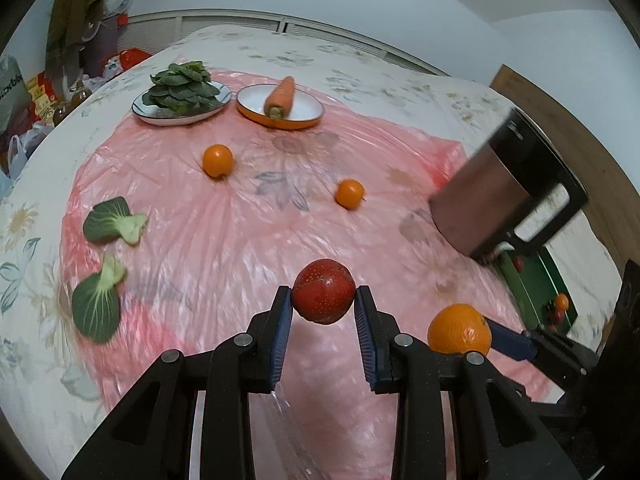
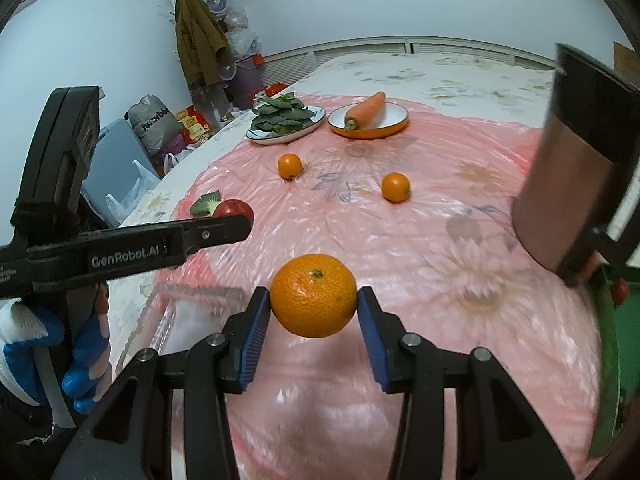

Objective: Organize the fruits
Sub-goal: 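Carry the apple in the left tool while the right tool carries the orange to the green tray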

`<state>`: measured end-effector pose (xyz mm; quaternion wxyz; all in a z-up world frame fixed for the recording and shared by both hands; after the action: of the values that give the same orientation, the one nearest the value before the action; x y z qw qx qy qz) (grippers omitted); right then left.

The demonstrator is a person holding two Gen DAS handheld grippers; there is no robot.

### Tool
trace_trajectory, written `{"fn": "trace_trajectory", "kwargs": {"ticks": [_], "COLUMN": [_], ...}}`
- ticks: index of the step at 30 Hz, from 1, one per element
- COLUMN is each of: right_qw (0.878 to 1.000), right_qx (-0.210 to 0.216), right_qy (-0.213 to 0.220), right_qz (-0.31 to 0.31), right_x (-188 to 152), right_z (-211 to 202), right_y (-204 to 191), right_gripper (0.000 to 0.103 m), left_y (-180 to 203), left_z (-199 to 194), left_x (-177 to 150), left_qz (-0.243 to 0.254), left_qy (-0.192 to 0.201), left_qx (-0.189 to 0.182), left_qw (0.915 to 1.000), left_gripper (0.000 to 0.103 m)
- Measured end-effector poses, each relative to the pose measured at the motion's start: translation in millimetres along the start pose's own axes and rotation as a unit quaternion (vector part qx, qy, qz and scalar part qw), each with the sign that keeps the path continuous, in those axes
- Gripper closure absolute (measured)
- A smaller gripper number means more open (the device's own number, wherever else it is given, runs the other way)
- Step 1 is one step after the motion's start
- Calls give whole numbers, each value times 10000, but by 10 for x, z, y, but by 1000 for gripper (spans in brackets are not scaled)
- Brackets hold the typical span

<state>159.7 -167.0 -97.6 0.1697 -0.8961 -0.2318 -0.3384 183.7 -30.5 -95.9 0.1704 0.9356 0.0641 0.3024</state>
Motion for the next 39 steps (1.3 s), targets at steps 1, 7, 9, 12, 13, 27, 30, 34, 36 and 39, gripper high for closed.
{"fn": "trace_trajectory", "kwargs": {"ticks": [1, 7, 9, 12, 13, 27, 30, 34, 36, 39], "right_qw": [10000, 9998, 9997, 9995, 9994, 9962, 9950, 9932, 9920, 9900], "right_qx": [-36, -164, -201, -260, -287, -555, -603, -673, -714, -785], "right_qy": [-7, -37, -38, -28, -22, 228, 298, 386, 424, 484], "right_qz": [8, 83, 118, 180, 209, 634, 733, 874, 951, 1069], "right_x": [-45, -258, -323, -407, -441, -713, -762, -841, -888, -957], "right_z": [-59, -290, -357, -454, -491, -935, -1018, -1129, -1181, -1265], "right_y": [-6, -10, 3, 44, 71, 495, 594, 749, 842, 978], "right_gripper": [49, 49, 49, 49, 49, 49, 49, 49, 49, 49], "left_y": [27, 220, 277, 363, 400, 973, 1120, 1341, 1479, 1662], "left_z": [-17, -140, -173, -204, -211, -255, -237, -218, -195, -156], "left_x": [-33, -258, -322, -407, -434, -632, -669, -737, -777, -822], "left_qz": [32, 246, 297, 393, 436, 1028, 1166, 1376, 1509, 1662], "left_qy": [-3, -5, -15, -23, -28, -15, -26, -40, -61, -93], "left_qx": [-6, -29, -46, -36, -26, 38, 49, 46, 29, -8], "left_qw": [10000, 9997, 9995, 9992, 9990, 9947, 9932, 9905, 9885, 9861], "left_gripper": [76, 76, 76, 76, 76, 76, 76, 76, 76, 76]}}
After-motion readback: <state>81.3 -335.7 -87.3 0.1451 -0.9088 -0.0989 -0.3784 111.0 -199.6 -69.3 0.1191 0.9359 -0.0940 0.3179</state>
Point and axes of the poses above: each gripper's, at about its wrist camera, not at the fingertips, and z roughly the way its jaws point, y to its right, x to its top, the point moved 6 cm from there along z, roughly the way its jaws point, and after that the axes turned 8 degrees about -z, right-handed, at the moved point
